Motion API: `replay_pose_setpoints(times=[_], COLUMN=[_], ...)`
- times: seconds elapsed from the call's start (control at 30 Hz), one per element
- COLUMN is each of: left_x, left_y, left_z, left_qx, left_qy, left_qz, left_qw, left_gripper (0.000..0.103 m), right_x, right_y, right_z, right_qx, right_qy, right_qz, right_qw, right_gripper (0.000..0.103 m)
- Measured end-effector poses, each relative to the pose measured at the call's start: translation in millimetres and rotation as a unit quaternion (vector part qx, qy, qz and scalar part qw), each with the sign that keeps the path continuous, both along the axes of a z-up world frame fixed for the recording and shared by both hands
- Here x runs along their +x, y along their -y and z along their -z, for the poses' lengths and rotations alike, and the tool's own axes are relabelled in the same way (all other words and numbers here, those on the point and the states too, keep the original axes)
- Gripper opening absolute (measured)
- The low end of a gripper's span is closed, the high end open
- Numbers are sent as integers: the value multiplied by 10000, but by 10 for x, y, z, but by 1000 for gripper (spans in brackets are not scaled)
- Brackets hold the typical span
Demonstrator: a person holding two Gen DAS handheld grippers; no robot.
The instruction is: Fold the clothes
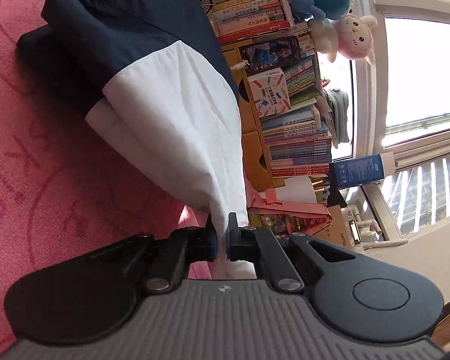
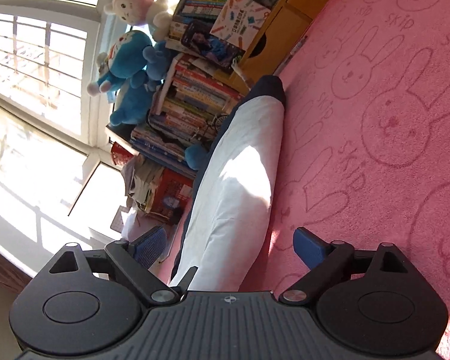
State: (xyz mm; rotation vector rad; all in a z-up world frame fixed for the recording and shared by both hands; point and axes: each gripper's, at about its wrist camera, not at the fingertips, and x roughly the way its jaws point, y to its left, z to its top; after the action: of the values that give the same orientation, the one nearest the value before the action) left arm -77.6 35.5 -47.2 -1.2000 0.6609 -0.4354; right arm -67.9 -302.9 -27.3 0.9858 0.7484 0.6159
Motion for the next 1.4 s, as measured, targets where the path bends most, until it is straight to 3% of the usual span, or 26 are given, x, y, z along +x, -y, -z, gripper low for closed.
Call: replay_pose_setpoints(times=[0.13,0.2,0.23,0.37,0.5,0.57,0.63,0.7,0.73,0.77,0.87,1.03,1.2,1.4], left_x=[-1,3,4,17,23,13,3,-7,-10,-4,14,76,151,194], left_y=[-100,-126,-141,-208,-113,-79,-45,-11,-1,-36,-138,-216,-208,-196], left_z=[-36,-25,-19,39,18,-8,-34,-60,-66,-33,69,195,211,192], left_qx=[-53,-29,-18,-117,58,137,216,296,320,254,54,-111,18,204], left_qy=[28,35,40,38,61,121,182,243,256,164,-111,-454,-579,-647], left_qz=[-23,-31,-38,-17,49,26,4,-19,-27,-20,4,93,236,306], left_qw=[10000,10000,10000,9999,10000,9998,9996,9993,9992,9995,9999,9989,9980,9972], left_gripper=[5,5,5,6,28,46,71,60,38,26,12,10,8,7], right_x=[466,657,737,757,633,566,506,432,391,355,353,627,1014,1487], right_y=[-343,-442,-459,-453,-434,-435,-474,-524,-547,-564,-592,-488,-487,-530], right_z=[-57,-5,51,227,290,306,302,284,268,231,203,319,238,281], right_qx=[-157,-152,-93,337,610,704,774,854,886,832,659,822,161,-64], right_qy=[-17,-268,-494,-882,-1136,-1210,-1260,-1271,-1251,-1164,-1055,-1188,-817,-744], right_qz=[-265,-168,-80,128,270,281,249,216,200,193,166,331,503,487], right_qw=[9995,9994,9987,9954,9913,9898,9887,9880,9880,9895,9921,9890,9953,9960], right_gripper=[97,72,46,32,28,28,28,28,28,28,31,30,31,31])
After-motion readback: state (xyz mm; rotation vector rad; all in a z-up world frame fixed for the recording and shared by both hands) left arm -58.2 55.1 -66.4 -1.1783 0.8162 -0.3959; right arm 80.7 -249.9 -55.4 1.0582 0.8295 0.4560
